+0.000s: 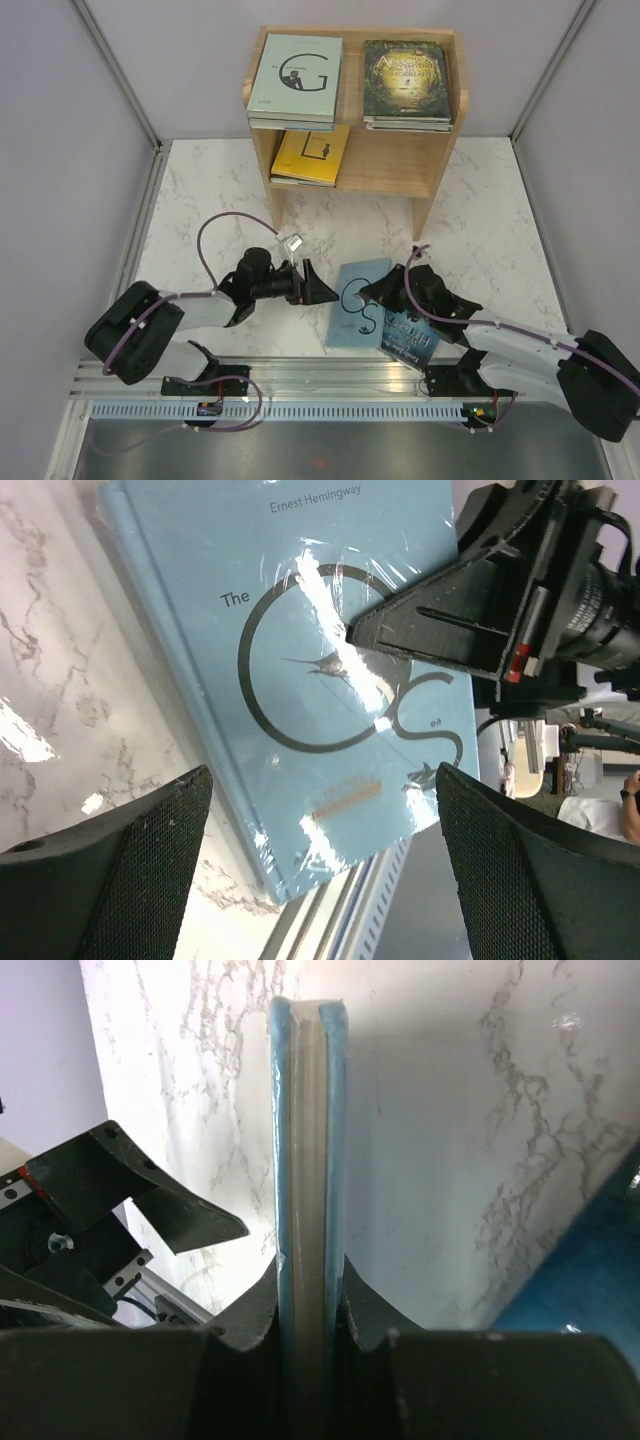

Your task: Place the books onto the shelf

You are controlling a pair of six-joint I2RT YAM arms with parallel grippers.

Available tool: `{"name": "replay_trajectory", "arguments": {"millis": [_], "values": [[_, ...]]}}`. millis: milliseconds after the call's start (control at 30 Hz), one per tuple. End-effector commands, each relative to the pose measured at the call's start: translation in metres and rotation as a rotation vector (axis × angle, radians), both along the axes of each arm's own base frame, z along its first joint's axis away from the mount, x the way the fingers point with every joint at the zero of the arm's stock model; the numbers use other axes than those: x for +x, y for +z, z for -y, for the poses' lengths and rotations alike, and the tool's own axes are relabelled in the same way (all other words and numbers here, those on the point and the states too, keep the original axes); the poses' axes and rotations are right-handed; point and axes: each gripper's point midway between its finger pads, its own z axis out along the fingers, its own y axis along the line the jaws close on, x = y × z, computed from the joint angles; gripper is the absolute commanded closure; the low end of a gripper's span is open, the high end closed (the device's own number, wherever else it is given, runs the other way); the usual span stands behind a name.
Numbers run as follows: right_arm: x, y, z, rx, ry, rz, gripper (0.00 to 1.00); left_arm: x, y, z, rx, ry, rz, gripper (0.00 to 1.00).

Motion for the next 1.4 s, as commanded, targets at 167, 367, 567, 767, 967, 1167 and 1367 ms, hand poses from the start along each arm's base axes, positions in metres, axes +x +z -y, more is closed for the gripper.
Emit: {"name": "replay_trajectory", "arguments": {"millis": [167,367,567,767,967,1167,1367], "values": [[-0.013,0.081,-0.005,0.197,0.036,0.095,1.0,-0.01,0.042,-0.01,-0.09,0.035,0.062,0.08],[-0.022,0.131,-0.018,0.424,0.097,0.18,1.0,-0.009,0.05,-0.009,-0.113,0.057,0.044,0.09],[-0.028,0.16,-0.022,0.585,0.132,0.25,1.0,-0.007,0.06,-0.005,-0.144,0.065,0.044,0.11],[-0.034,0.18,-0.025,0.71,0.178,0.327,1.0,-0.026,0.098,0.003,-0.35,-0.046,0.064,0.42],[-0.036,0.189,-0.02,0.762,0.18,0.39,1.0,-0.051,0.136,0.004,-0.524,-0.189,0.12,0.64],[-0.036,0.195,-0.021,0.748,0.191,0.416,0.82,-0.05,0.136,0.004,-0.536,-0.166,0.103,0.98],[-0.043,0.173,-0.018,0.692,0.183,0.372,0.02,-0.026,0.132,-0.002,-0.432,0.018,0.108,0.98]]}}
